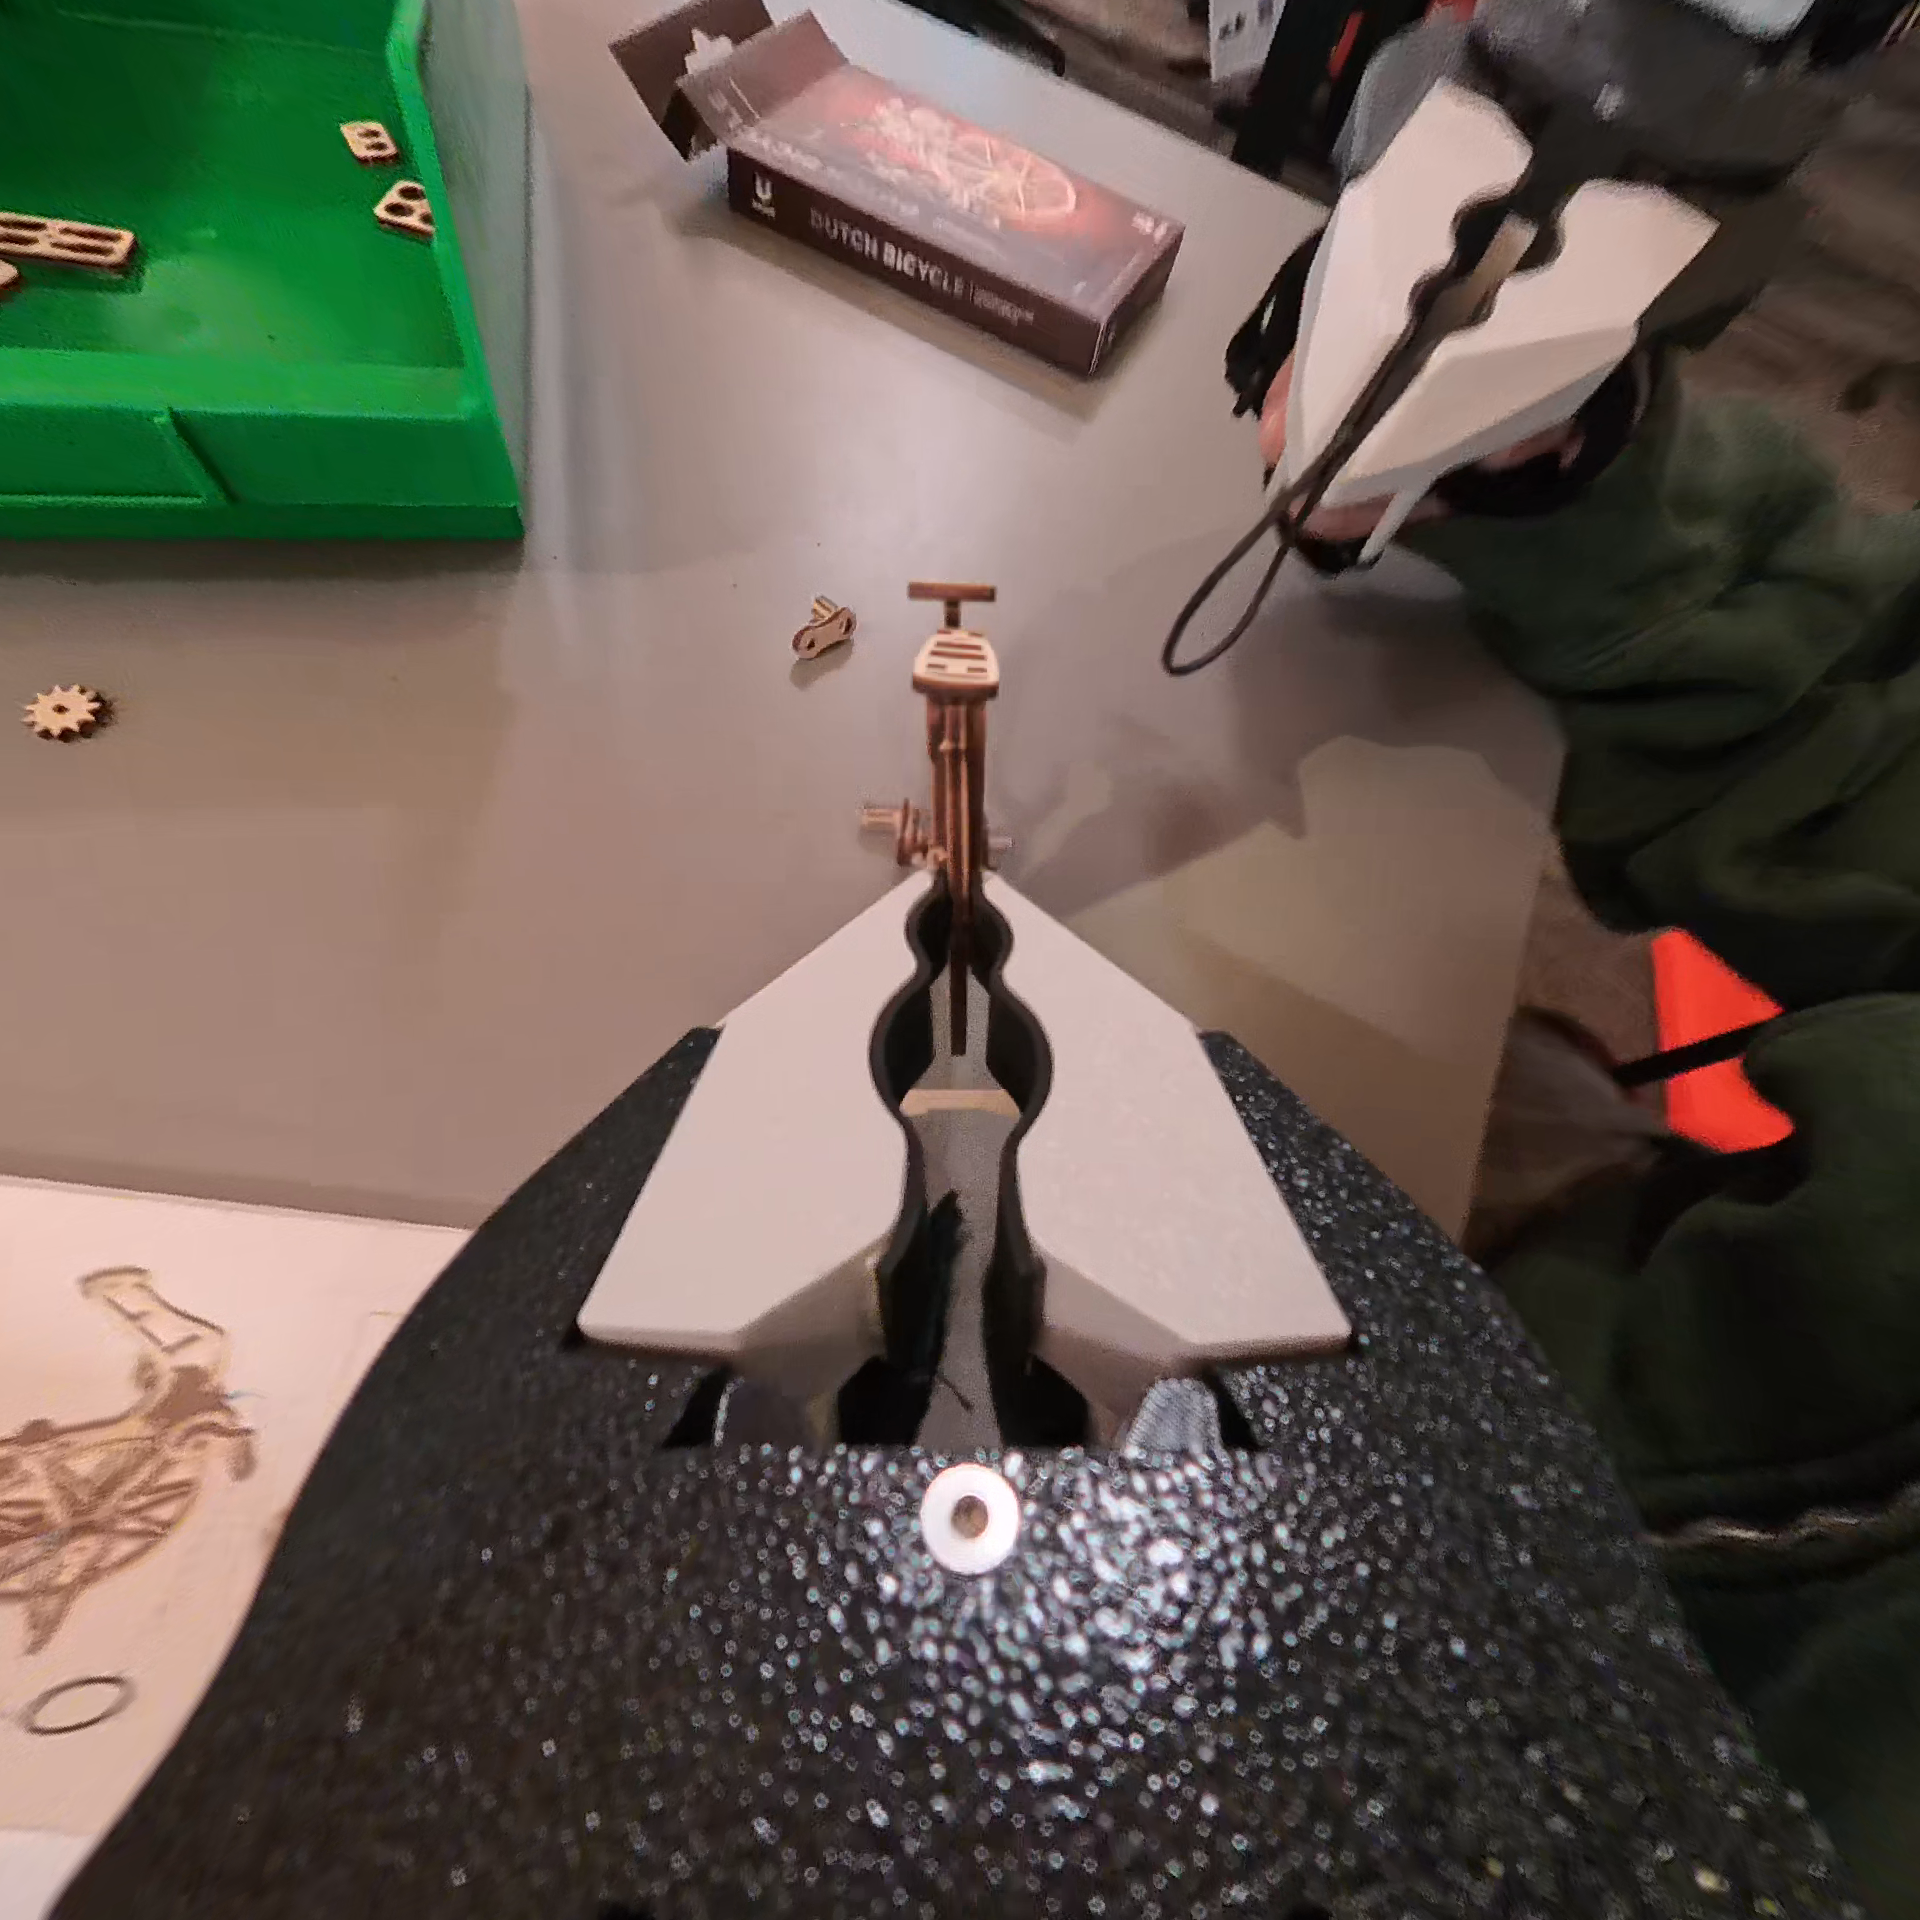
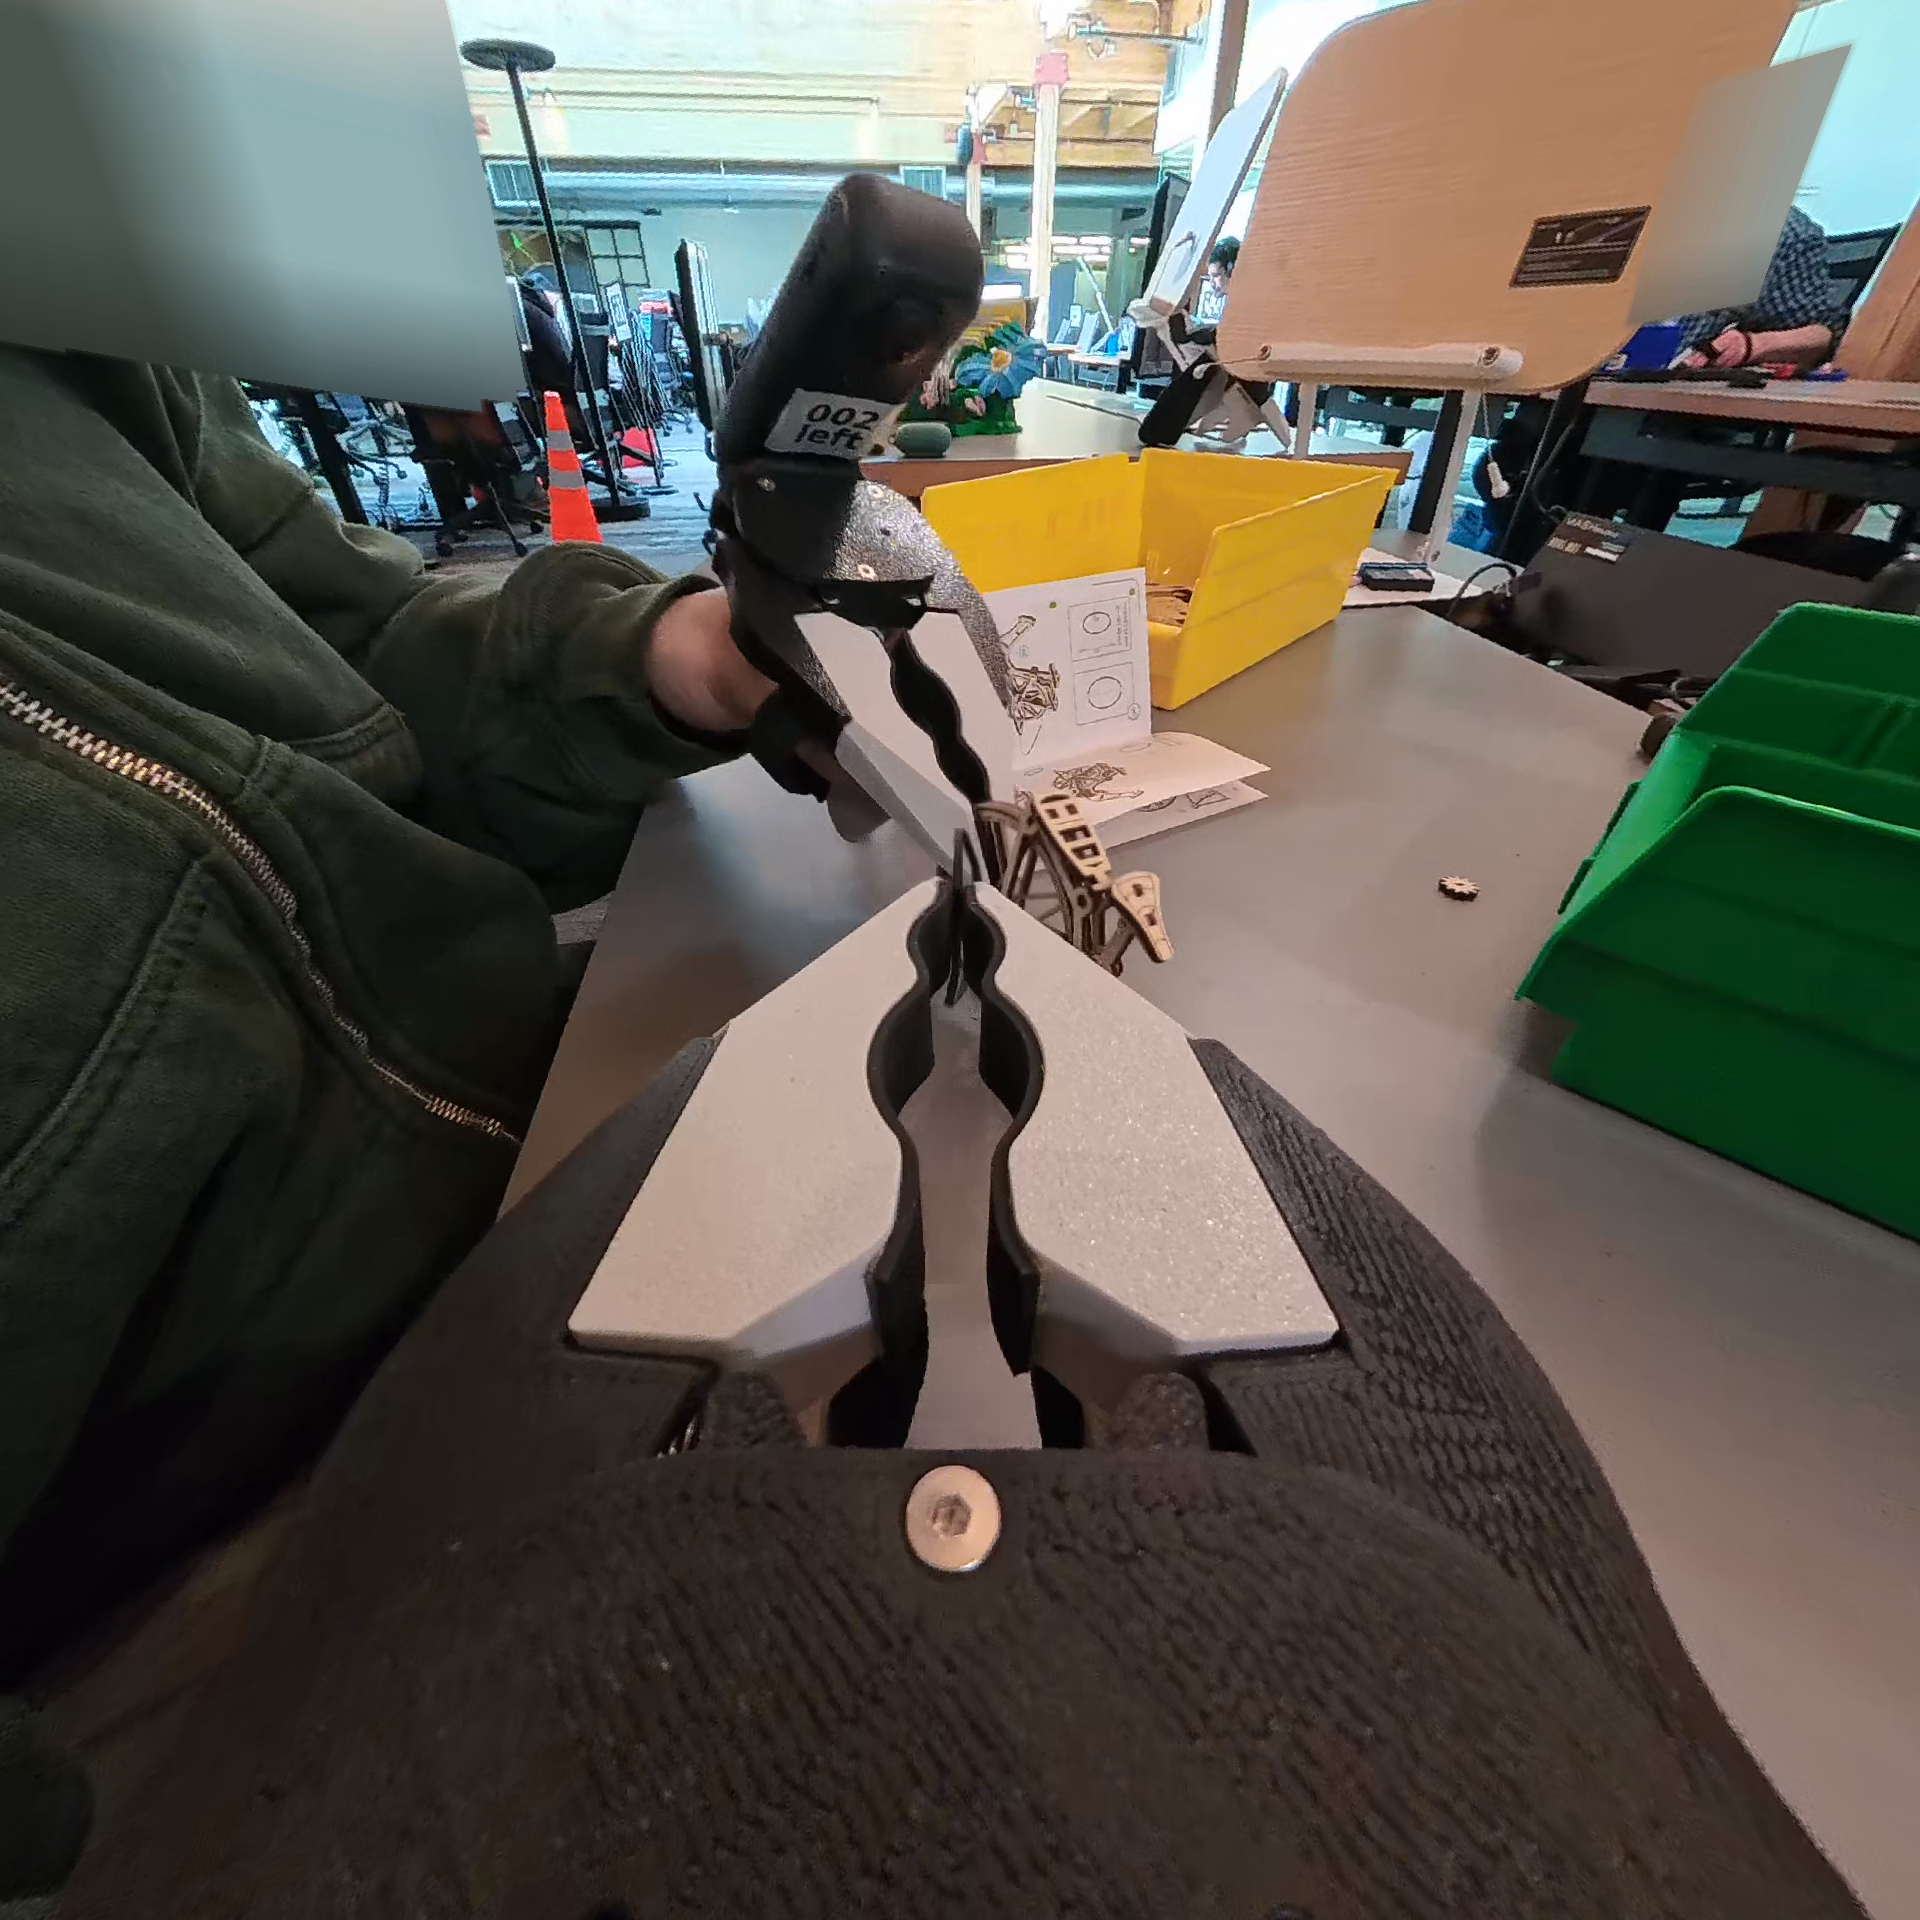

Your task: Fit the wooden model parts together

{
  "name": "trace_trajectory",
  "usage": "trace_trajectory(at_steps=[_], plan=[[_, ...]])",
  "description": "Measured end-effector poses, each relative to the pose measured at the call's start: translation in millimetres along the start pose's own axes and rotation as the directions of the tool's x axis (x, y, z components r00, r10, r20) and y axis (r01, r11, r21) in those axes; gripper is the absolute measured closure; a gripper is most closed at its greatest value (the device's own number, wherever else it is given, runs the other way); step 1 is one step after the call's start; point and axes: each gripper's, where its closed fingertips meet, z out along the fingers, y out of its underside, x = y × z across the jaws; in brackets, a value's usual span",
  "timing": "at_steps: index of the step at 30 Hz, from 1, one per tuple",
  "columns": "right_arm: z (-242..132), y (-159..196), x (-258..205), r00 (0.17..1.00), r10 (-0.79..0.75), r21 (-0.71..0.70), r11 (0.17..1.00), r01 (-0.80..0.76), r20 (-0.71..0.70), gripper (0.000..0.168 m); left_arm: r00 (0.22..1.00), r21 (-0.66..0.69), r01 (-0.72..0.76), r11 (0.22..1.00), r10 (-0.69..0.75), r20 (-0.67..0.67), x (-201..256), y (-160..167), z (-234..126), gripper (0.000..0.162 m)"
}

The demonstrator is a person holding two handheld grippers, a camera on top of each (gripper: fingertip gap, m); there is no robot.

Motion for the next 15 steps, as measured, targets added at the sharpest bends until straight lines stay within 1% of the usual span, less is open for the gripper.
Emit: trace_trajectory(at_steps=[3,6,11,15], plan=[[0.8,-1.7,-0.7,0.998,0.052,0.014,0.999,-0.052,0.023,0.168,0.99,0.074,0.136,0.988,-0.132,-0.058,8.1,-9.0,-5.6,0.162],[2.4,-5.0,-2.1,0.993,0.104,0.034,0.994,-0.105,0.05,0.168,0.966,0.075,0.241,0.968,-0.232,-0.113,13.1,-5.9,-5.6,0.161],[3.5,-3.4,-0.2,0.989,0.139,0.024,0.99,-0.141,0.045,0.168,0.938,0.086,0.329,0.94,-0.315,-0.144,14.3,-1.5,-3.8,0.161],[11.5,2.1,-5.9,0.971,0.227,-0.03,0.974,-0.225,0.082,0.168,0.904,0.094,0.405,0.91,-0.383,-0.188,20.4,1.9,-2.0,0.161]])
